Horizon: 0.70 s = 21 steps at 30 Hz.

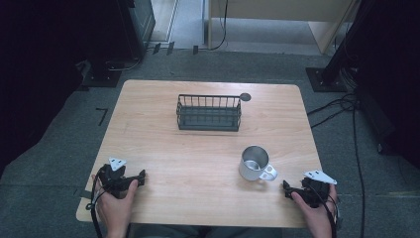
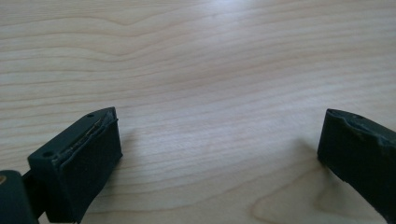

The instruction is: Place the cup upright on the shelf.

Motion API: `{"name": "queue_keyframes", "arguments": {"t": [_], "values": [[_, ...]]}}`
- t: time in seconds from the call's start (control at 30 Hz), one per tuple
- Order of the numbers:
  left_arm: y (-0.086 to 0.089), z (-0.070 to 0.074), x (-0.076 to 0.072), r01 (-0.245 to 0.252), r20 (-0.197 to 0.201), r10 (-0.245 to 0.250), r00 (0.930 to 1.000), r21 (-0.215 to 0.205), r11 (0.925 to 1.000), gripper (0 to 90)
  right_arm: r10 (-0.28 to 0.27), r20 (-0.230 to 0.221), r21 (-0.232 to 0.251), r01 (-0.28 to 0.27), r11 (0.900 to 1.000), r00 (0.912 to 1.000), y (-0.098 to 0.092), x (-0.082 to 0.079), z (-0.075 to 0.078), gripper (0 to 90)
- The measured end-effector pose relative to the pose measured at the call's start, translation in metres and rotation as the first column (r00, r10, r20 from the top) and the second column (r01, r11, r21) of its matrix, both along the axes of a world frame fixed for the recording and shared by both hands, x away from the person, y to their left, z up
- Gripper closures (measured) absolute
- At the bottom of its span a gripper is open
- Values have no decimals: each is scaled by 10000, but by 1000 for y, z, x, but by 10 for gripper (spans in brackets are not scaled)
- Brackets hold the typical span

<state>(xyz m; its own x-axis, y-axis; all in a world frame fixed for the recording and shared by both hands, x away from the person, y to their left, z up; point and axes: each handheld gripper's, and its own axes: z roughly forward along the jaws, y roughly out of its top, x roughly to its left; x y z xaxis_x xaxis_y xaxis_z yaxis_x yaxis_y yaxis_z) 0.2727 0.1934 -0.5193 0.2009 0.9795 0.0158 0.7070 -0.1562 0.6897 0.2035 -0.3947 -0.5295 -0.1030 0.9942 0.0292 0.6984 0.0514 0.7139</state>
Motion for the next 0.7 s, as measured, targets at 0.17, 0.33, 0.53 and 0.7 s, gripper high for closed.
{"name": "queue_keyframes", "arguments": {"t": [0.17,0.33,0.53,0.7], "values": [[0,0,0,15,3,-15,10000,5,10000,0,-9,172,-1,9,10000,9999,1,-2,1,51],[0,0,0,-42,2,42,10000,18,10000,0,-268,493,109,262,9996,9984,8,-7,8,120],[0,0,0,-39,2,39,10000,19,10000,0,71,942,330,-102,9994,9955,17,-13,23,132],[0,0,0,-39,1,39,10000,19,10000,0,524,1218,536,-593,9968,9912,26,-19,34,154]]}}
